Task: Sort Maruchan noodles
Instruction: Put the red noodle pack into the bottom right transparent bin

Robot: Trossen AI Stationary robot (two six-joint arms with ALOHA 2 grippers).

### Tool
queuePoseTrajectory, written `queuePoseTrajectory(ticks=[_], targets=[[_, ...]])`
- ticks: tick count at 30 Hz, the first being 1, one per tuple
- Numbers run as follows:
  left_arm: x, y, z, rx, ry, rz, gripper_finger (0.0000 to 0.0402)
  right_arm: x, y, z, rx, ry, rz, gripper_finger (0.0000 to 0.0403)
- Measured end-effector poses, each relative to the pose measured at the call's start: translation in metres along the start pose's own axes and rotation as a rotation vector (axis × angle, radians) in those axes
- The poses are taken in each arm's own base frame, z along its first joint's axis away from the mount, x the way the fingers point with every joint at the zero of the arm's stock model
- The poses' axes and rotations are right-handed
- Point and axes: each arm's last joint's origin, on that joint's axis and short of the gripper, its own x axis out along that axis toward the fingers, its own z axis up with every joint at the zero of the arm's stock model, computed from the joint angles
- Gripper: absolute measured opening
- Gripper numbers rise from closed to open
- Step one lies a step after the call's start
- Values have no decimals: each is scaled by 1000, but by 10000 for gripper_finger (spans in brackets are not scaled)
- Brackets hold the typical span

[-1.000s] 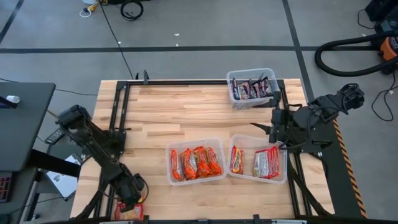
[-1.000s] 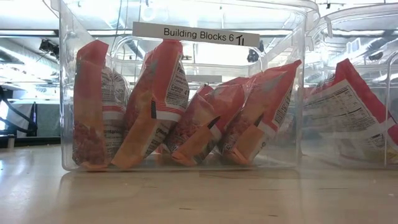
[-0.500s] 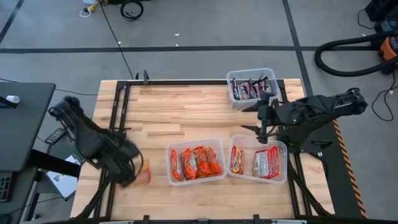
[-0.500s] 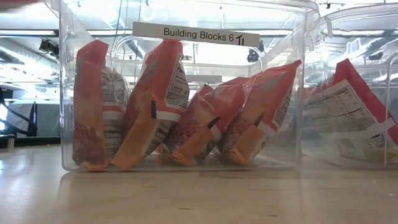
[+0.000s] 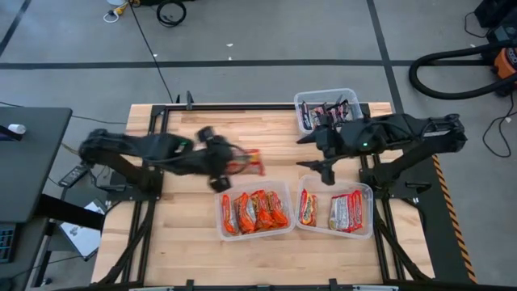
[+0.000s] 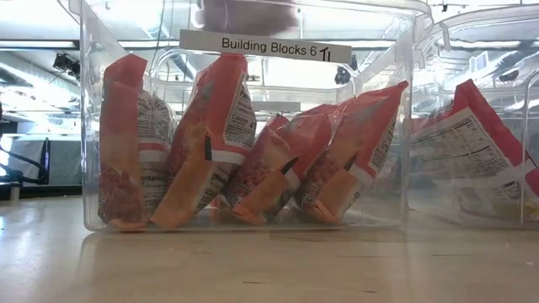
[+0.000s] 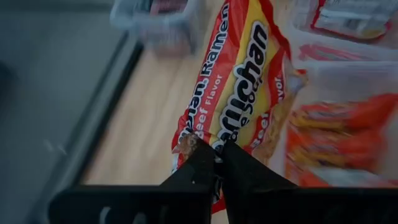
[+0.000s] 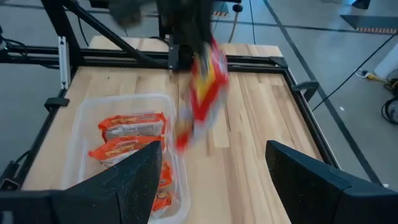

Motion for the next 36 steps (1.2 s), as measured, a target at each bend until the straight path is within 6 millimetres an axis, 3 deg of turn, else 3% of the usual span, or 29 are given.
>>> queuePoseTrajectory(ticks=[5, 12, 21, 27, 36], targets=[[52, -16, 25, 272, -95, 43, 18, 26, 2, 0, 17, 66, -2, 288], [89, -36, 39, 488, -169, 146, 18, 53, -2, -4, 48, 139, -39, 280], [89, -41, 39, 475, -179, 172, 20, 81, -17, -16, 95, 276, -94, 267], [83, -50, 38, 523, -191, 184, 21, 92, -24, -16, 101, 273, -99, 240], [78, -49, 40, 514, -215, 181, 24, 104, -24, -16, 98, 272, -2, 144]])
